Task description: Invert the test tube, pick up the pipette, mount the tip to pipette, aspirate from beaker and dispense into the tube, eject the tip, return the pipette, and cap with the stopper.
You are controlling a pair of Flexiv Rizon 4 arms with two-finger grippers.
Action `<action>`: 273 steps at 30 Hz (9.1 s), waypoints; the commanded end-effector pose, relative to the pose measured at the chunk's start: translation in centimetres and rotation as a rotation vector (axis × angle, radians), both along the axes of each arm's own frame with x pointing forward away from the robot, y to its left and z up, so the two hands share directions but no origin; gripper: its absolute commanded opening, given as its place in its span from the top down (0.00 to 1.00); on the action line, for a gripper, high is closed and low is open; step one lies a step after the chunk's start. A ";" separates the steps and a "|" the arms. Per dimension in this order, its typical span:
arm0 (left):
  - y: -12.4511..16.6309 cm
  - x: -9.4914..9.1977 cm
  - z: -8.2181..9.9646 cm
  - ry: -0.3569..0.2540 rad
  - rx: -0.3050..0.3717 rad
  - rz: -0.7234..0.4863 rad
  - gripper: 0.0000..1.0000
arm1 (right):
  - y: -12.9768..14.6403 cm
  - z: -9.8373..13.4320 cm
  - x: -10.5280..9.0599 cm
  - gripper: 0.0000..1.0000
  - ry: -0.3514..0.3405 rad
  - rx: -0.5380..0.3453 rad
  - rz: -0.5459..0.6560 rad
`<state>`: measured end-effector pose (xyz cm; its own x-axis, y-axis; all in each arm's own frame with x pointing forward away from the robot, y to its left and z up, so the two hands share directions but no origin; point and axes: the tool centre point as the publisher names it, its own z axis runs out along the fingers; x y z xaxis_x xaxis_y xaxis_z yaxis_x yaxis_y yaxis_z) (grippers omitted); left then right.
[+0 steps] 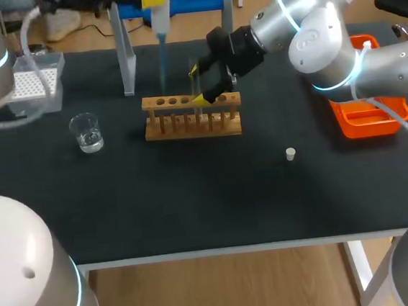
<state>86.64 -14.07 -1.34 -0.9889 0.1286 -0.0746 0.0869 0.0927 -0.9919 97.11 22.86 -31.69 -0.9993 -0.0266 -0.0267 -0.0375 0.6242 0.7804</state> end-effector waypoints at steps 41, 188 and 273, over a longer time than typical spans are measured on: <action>-4.5 -8.0 -6.7 0.002 -0.052 0.259 1.00 | 0.0 0.0 0.1 0.00 0.001 -0.003 0.002; -4.5 -7.8 -7.0 0.007 -0.049 0.228 1.00 | 2.2 18.2 -17.8 0.00 0.098 0.631 0.119; -4.5 -7.8 -7.0 0.007 -0.049 0.228 0.00 | -12.9 15.9 -6.9 1.00 0.116 0.598 0.168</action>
<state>78.81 -18.59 -8.32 -0.9924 -0.1028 -0.0672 0.0611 0.0617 -0.9962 89.22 11.90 -15.78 -0.9893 -0.1448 0.0165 0.0060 0.0726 0.9973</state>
